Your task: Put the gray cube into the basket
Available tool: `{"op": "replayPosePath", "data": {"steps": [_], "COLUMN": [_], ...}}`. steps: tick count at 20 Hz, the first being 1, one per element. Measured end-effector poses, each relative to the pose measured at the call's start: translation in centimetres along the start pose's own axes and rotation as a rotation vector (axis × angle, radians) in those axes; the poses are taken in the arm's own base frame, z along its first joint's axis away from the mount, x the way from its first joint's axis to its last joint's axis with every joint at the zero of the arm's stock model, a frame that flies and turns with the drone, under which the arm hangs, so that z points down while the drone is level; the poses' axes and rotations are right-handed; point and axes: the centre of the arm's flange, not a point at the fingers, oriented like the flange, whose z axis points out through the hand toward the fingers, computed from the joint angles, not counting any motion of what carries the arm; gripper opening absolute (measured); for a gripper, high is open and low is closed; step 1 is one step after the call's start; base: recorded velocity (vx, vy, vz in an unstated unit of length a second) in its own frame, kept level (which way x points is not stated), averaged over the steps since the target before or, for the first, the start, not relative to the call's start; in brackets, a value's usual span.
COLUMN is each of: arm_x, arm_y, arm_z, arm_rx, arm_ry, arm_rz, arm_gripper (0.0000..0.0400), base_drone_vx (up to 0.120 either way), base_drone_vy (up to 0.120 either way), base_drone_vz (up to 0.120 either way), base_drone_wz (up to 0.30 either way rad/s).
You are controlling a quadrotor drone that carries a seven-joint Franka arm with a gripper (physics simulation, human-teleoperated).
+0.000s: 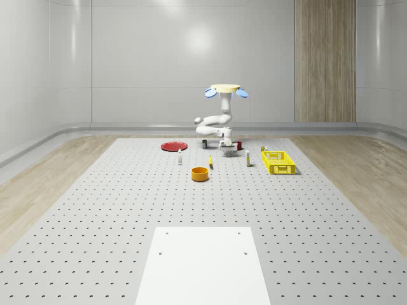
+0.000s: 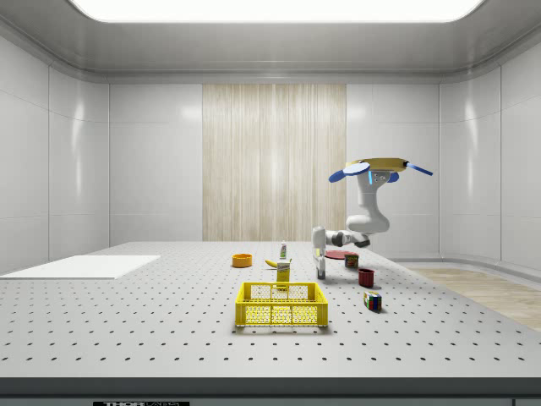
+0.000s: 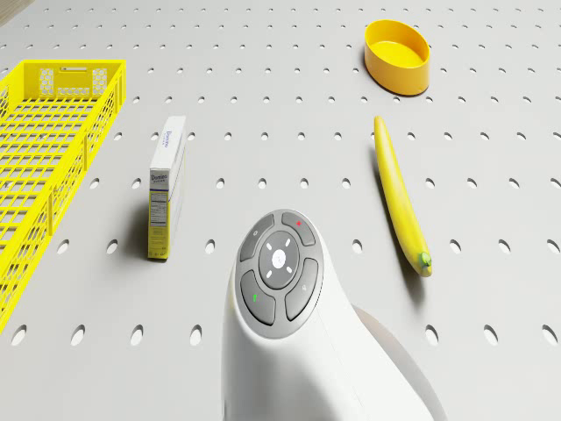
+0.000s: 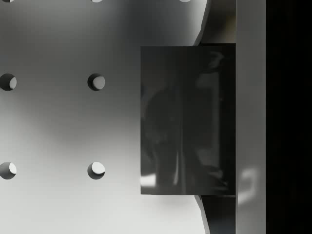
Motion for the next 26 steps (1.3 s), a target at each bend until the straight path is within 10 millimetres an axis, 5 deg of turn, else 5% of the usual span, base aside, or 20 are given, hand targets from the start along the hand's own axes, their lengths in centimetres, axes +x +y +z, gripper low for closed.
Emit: {"op": "replayPosePath", "data": {"steps": [7,26], "arm_x": [0.0,0.0], "arm_y": [0.0,0.0], "arm_z": [-2.1,-3.0], "arm_rx": [0.000,0.000], "arm_ry": [0.000,0.000], "arm_rz": [0.000,0.000], "arm_gripper": [0.0251,0.0250], "base_drone_vx": [0.011,0.114], "base_drone_vy": [0.011,0.120], "base_drone_vz": [0.091,0.120], "base_drone_wz": [0.000,0.000]}}
